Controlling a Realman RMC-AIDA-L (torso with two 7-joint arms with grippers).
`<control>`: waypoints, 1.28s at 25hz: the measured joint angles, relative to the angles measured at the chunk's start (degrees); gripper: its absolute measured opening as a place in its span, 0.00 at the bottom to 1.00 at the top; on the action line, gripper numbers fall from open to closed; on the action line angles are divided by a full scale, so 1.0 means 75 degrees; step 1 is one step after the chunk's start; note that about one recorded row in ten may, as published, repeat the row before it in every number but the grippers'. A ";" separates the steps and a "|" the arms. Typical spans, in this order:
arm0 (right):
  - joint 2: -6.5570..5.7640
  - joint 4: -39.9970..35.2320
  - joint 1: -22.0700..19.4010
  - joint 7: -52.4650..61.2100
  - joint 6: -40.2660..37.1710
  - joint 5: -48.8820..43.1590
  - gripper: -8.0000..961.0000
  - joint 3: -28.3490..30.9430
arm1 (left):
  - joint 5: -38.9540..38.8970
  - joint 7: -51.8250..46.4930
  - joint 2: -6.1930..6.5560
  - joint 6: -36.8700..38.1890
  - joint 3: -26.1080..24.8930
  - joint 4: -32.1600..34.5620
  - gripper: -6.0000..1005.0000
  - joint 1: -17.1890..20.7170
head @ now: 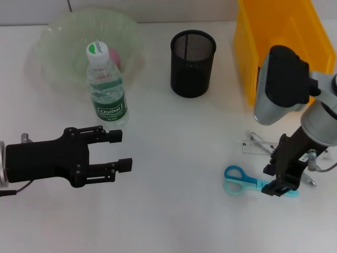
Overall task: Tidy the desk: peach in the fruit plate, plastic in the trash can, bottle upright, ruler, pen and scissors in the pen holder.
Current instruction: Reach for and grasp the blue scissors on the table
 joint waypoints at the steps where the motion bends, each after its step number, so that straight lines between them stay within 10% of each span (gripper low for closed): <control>1: 0.0004 0.0012 -0.0020 0.0008 0.0094 0.0006 0.57 -0.0057 | 0.0000 0.0000 -0.0007 -0.0036 0.0019 -0.0001 0.72 -0.0001; 32: 0.0025 0.0207 -0.0119 0.0578 0.1134 0.0110 0.37 -0.1203 | -0.0001 0.0000 -0.0048 -0.0259 0.0051 0.0000 0.72 0.0031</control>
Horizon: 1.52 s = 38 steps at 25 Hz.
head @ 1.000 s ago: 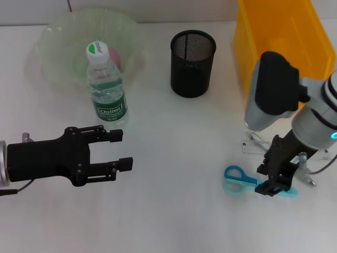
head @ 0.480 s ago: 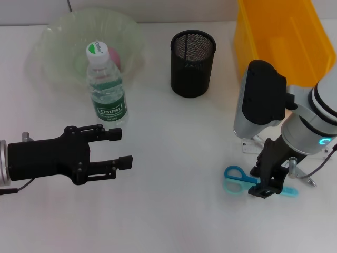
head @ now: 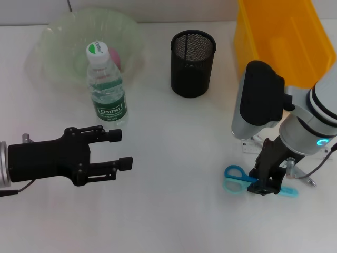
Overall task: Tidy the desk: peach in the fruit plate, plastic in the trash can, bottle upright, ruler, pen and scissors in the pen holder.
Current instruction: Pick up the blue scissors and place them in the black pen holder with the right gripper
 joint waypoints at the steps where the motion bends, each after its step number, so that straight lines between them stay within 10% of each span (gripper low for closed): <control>1: 0.0000 0.0000 0.0000 0.0022 0.0005 0.0000 0.36 -0.0030 | 0.0000 0.0000 0.0000 0.0000 0.0000 0.0000 0.72 0.0003; 23: -0.0014 -0.1167 -0.0610 0.0151 -0.0073 0.0090 0.26 0.0166 | 0.0000 0.0017 0.0000 0.0024 -0.0059 -0.0012 0.72 0.0036; 32: -0.0052 -0.2530 -0.1302 -0.1034 -0.0733 0.2406 0.26 0.3370 | 0.0000 0.0002 0.0000 0.0060 -0.0071 -0.0013 0.73 0.0036; 38: -0.0047 -0.1597 -0.1466 -0.1962 -0.0075 0.4794 0.26 0.5185 | 0.0000 0.0000 -0.0025 0.0062 -0.0071 -0.0012 0.73 0.0033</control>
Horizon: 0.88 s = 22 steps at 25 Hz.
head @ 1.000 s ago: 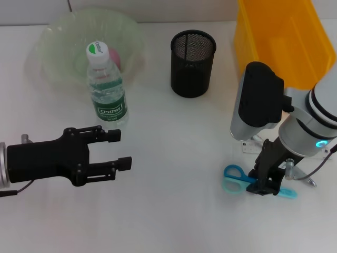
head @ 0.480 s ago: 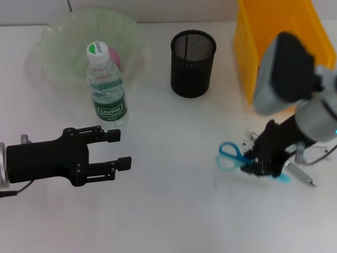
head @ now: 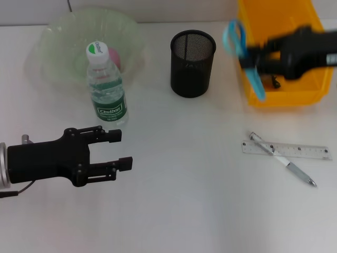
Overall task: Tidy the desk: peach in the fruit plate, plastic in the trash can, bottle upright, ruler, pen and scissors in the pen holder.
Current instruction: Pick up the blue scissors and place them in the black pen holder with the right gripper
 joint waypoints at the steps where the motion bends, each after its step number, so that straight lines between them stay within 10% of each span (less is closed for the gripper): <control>1: -0.0002 0.0369 -0.0019 -0.0283 0.0232 0.0527 0.26 0.0214 | 0.0000 0.0000 -0.0007 0.0000 0.0000 0.0000 0.73 -0.0005; 7: -0.0017 0.3648 0.0304 -0.2691 0.1496 0.3569 0.28 0.0450 | 0.0000 0.0000 -0.0035 -0.0032 0.0000 0.0000 0.73 -0.0057; 14: 0.0017 0.8062 0.2035 -0.6033 0.2843 0.5801 0.32 0.0447 | 0.0001 0.0025 -0.0045 -0.0064 -0.0002 0.0000 0.73 -0.0067; 22: 0.0072 0.9444 0.2879 -0.7256 0.4110 0.5961 0.36 0.0438 | 0.0000 0.0072 -0.0045 -0.0084 -0.0065 0.0000 0.73 -0.0067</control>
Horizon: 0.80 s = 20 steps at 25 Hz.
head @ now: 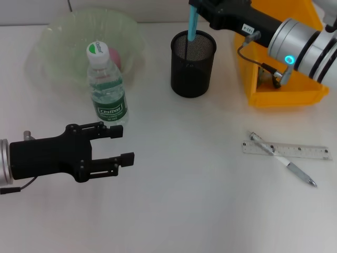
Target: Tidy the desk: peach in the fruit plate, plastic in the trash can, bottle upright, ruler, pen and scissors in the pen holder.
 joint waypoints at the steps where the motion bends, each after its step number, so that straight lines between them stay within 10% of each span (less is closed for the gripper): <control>1: 0.0000 0.0092 0.0044 -0.0078 0.0081 0.0045 0.37 -0.0009 | 0.0000 0.0001 0.0000 -0.0007 -0.0003 0.0000 0.73 0.0000; 16: -0.0001 0.0281 0.0099 -0.0017 0.0401 0.0168 0.45 -0.0162 | 0.0000 0.0004 0.0003 -0.0126 -0.0005 0.0000 0.73 -0.0047; 20: -0.0001 0.0274 0.0036 0.0049 0.0275 0.0169 0.62 -0.0162 | 0.0000 0.0007 0.0001 -0.0137 -0.0005 0.0000 0.73 -0.0047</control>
